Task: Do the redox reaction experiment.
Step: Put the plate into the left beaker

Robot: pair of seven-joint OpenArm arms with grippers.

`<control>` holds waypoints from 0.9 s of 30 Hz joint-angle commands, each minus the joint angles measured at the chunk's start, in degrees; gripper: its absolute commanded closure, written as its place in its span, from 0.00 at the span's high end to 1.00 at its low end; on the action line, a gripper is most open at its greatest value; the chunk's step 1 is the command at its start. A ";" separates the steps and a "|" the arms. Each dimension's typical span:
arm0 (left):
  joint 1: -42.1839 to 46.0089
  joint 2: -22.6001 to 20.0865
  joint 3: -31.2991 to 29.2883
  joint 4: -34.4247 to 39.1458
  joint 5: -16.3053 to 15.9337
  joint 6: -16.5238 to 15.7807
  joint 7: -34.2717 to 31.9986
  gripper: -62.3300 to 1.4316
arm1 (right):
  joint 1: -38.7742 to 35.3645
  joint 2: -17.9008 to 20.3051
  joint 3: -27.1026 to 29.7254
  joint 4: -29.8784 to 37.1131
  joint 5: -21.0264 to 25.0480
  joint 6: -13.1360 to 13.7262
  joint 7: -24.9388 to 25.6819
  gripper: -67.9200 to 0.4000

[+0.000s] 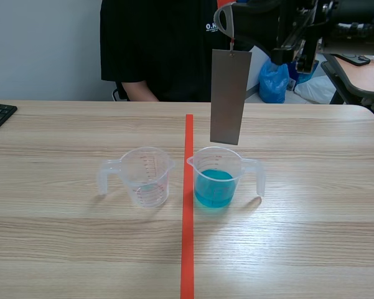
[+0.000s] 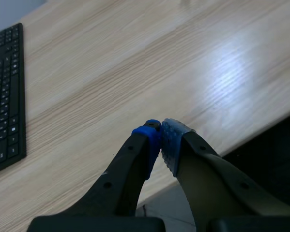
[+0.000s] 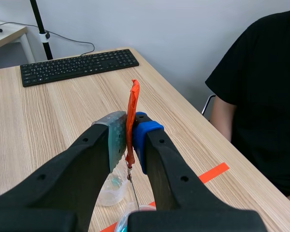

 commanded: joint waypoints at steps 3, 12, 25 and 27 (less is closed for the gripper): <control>2.78 2.84 -0.26 0.50 2.84 4.66 -3.98 0.08 | 1.77 -0.39 0.81 0.63 0.09 0.42 1.25 0.03; 8.59 6.67 -0.26 2.62 10.71 7.89 -7.67 0.08 | 1.97 -3.65 0.72 0.63 -2.08 0.42 0.92 0.03; 8.81 6.54 -0.26 3.15 12.46 7.85 -7.34 0.08 | 5.57 -9.11 -3.78 0.63 -5.49 0.42 0.79 0.03; 8.81 6.51 -0.26 3.13 12.46 7.85 -7.28 0.08 | 5.57 -10.47 -4.26 0.63 -6.75 0.42 0.79 0.03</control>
